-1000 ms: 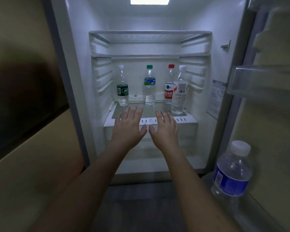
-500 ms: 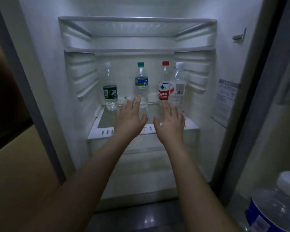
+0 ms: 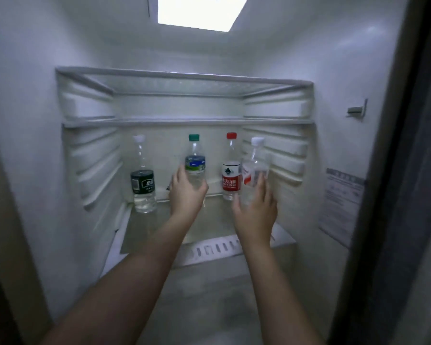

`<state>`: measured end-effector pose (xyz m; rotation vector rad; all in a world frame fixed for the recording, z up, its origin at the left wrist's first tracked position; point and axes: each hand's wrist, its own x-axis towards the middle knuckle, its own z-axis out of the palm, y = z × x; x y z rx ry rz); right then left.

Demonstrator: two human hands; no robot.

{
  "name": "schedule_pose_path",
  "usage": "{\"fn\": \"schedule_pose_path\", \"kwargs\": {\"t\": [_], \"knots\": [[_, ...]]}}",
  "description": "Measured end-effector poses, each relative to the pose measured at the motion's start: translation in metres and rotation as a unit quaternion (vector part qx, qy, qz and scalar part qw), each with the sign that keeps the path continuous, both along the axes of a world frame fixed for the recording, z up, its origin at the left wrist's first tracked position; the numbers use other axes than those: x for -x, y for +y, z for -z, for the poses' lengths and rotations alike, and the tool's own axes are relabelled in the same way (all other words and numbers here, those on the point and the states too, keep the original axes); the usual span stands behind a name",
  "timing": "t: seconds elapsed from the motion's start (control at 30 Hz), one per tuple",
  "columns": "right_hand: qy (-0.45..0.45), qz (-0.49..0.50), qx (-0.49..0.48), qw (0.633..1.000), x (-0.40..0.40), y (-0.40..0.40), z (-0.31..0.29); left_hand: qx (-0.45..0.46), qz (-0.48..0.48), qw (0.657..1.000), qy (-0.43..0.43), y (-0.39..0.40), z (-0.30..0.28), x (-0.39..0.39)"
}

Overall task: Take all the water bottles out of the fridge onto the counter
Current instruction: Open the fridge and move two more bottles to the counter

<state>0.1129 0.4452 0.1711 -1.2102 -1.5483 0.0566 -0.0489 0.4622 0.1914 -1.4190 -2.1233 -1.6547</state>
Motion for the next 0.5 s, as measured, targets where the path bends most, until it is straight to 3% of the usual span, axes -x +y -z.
{"fn": "schedule_pose_path", "kwargs": {"t": [0.3, 0.5], "knots": [[0.066, -0.004, 0.01, 0.998, 0.017, 0.042, 0.002, 0.031, -0.01, 0.993, -0.113, 0.061, 0.004, 0.017], [0.186, -0.057, 0.122, 0.973, 0.011, 0.071, 0.017, -0.02, 0.075, 0.984, -0.158, 0.089, 0.0, 0.028]]}}
